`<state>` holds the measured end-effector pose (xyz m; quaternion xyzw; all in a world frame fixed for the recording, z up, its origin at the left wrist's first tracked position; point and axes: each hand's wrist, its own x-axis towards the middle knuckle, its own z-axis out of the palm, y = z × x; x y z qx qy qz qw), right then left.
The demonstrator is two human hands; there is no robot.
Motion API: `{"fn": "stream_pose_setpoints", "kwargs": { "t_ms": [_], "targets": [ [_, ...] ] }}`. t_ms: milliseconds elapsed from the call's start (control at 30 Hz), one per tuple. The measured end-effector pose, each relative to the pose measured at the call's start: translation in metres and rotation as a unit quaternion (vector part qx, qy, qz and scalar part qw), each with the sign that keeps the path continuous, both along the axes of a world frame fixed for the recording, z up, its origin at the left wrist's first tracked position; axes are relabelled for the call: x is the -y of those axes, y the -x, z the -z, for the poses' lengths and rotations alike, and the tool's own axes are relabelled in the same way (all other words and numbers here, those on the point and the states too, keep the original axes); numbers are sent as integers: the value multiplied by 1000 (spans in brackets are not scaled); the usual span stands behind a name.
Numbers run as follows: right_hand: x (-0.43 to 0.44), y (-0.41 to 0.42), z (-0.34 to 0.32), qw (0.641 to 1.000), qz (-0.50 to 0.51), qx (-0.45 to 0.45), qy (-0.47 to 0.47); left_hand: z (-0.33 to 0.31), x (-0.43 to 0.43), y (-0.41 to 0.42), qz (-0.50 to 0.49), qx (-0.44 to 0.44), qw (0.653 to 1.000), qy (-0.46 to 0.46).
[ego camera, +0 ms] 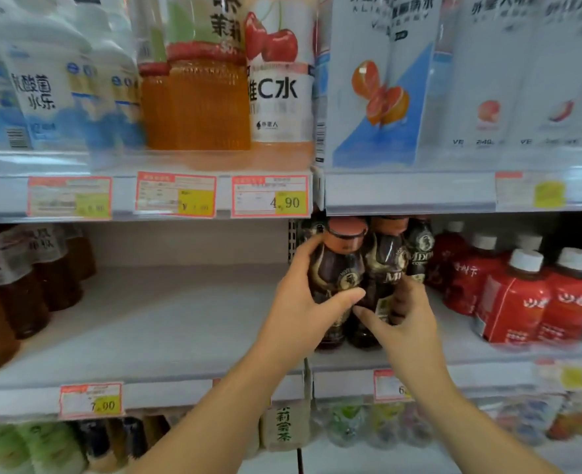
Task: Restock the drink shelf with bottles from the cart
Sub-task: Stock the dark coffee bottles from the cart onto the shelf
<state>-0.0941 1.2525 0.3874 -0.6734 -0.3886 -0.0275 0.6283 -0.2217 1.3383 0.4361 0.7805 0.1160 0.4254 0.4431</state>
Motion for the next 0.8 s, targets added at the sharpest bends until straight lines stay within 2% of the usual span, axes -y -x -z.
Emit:
{"fn": "stream_pose_setpoints", "kwargs": {
  "t_ms": [200,433,600,700,800],
  "targets": [
    [2,-4,8,995,16,54,78,-5,-20,-18,-34,-2,999,-11],
    [10,-10,11,971,109,182,111,30,-18,-11,-77,-93,993,-16],
    [-2,-15,10,949,154,236,139,38,-25,-20,-114,-74,991,-13],
    [-5,-19,12,935,187,270,136,40,-26,-23,-125,-70,990,9],
    [3,-24,10,950,174,247,77,40,-29,-26,-136,-77,988,6]
  ]
}}
